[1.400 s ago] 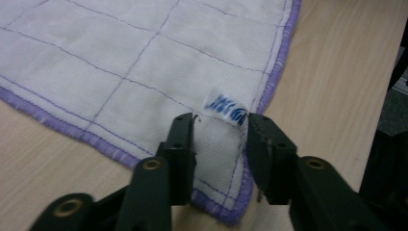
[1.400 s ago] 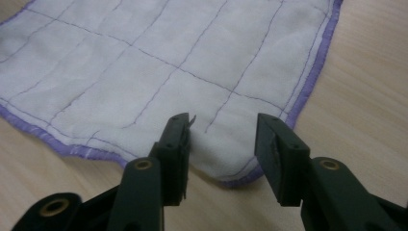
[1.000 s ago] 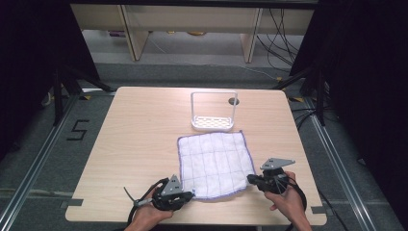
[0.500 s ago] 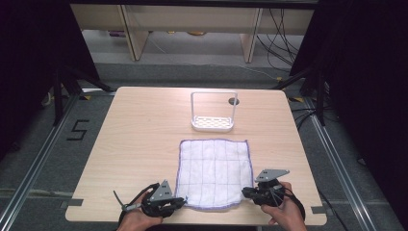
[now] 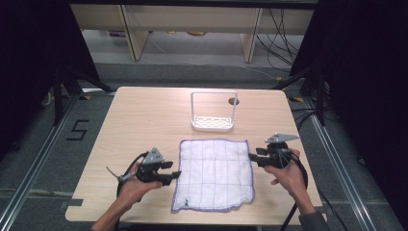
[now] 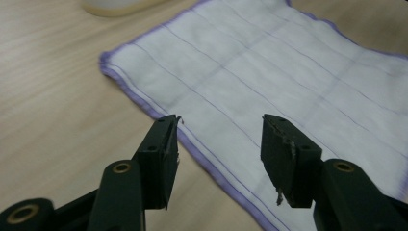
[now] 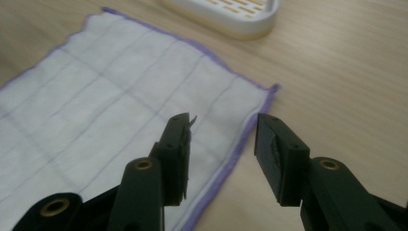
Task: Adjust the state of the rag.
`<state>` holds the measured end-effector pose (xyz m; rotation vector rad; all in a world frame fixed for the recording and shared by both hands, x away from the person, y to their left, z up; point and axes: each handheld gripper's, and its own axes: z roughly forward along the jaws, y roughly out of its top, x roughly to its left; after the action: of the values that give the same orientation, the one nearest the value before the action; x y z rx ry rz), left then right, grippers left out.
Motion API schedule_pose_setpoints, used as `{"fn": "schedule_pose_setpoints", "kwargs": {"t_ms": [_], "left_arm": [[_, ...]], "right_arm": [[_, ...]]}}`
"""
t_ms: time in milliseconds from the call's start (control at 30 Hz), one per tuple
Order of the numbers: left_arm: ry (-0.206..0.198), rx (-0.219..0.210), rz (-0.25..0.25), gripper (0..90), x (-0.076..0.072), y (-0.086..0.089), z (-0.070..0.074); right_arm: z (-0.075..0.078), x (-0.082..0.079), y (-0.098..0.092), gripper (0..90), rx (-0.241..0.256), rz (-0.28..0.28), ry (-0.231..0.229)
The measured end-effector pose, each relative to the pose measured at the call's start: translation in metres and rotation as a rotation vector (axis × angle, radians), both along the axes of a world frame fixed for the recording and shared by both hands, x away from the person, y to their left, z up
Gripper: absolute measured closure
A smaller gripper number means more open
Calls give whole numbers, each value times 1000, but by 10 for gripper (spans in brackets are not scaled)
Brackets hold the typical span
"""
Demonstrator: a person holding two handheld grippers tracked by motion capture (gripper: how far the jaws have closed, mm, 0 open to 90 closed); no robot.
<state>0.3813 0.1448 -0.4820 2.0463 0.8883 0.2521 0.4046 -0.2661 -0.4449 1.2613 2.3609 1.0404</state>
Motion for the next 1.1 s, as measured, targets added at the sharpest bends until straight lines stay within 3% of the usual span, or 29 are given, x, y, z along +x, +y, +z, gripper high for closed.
{"fn": "schedule_pose_setpoints", "kwargs": {"t_ms": [67,100,167,200,233,300,333,400,433,533,700,900,967,1000,1100], "left_arm": [[-9,26,46,462,19,0,1],[-8,24,59,459,28,0,0],[-10,39,82,457,44,-1,0],[-9,36,99,457,50,-2,-1],[8,39,98,454,57,-3,-1],[8,27,127,451,68,-6,-4],[17,54,117,448,74,-7,-4],[25,71,133,446,83,-11,-8],[34,80,130,442,87,-12,-10],[47,100,150,442,99,-17,-16],[56,119,148,451,109,-28,-23],[32,158,118,495,110,-36,-26],[39,162,108,528,111,-36,-28],[33,157,112,549,111,-37,-29],[23,144,87,664,112,-38,-29]], "right_arm": [[-3,18,-2,576,-28,-20,-14],[-4,26,-1,575,-30,-24,3],[-7,39,2,574,-29,-36,-17],[-5,43,4,571,-37,-42,12],[-9,49,6,569,-28,-44,-5],[-12,59,8,566,-62,-26,-13],[-12,61,11,564,-50,-48,26],[-15,68,11,562,-72,-34,33],[-16,70,14,558,-65,-55,67],[-21,78,15,553,-67,-64,77],[-32,89,18,552,-79,-74,96],[-43,95,24,565,-108,-62,96],[-47,98,26,610,-77,-82,107],[-47,99,25,639,-96,-69,116],[-51,98,26,797,-81,-49,116]]}}
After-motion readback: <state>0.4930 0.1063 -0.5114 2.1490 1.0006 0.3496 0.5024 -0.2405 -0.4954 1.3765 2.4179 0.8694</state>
